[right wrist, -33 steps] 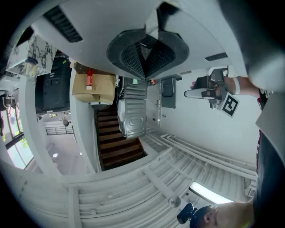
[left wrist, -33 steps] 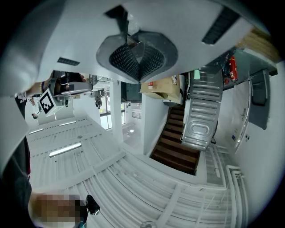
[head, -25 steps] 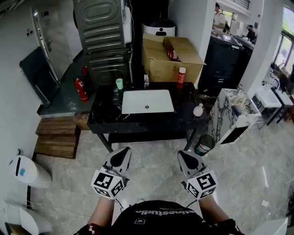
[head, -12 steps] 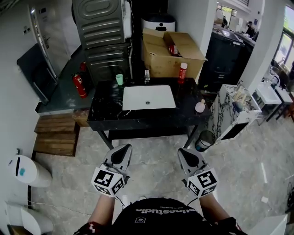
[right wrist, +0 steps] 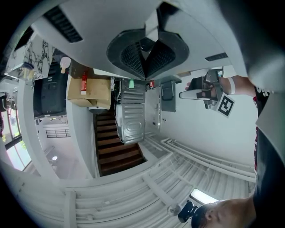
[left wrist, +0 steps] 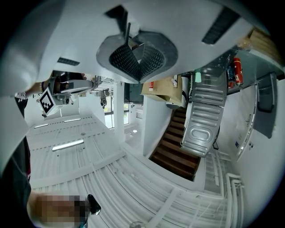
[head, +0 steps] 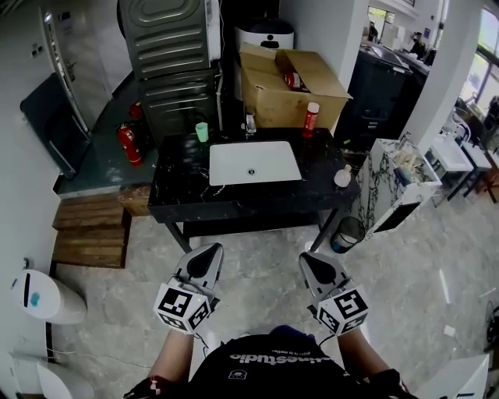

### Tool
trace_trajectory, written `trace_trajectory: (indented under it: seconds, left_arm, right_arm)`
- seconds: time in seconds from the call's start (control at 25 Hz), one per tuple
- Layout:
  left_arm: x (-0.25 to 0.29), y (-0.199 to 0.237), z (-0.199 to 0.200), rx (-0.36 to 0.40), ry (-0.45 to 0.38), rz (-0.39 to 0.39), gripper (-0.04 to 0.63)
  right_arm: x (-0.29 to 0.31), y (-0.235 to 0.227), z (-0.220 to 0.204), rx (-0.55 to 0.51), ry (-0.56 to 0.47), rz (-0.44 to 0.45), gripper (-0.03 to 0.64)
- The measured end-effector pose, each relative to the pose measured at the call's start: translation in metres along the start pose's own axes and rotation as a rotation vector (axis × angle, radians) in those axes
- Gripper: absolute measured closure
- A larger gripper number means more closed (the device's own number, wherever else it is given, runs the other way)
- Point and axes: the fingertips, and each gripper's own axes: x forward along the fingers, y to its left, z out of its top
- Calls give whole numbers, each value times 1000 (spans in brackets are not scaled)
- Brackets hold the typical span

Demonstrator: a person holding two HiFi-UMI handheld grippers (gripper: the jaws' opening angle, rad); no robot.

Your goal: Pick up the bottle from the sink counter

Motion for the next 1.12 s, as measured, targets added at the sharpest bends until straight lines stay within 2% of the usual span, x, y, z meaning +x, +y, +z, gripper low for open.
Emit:
trace_trajectory:
  seconds: [0.24,0.44,0.8,0.96,1.12]
  left_arm:
    - [24,25,-7,-14,3,-8,581]
    - [71,57,-16,-6,15,9,581]
    - [214,114,-9,19,16,34,581]
    - [283,124,-7,34,31,19,581]
    - [330,128,-5,58,32,6,581]
  right_arm:
    - [23,-14,-2,6,11,-14,578]
    - [70,-53,-9,15,11,-3,578]
    - [192,-165,18,3,-34,82,578]
    - [229,-217,26,12,-54,106,578]
    - [259,-258,23,45,-54,114,578]
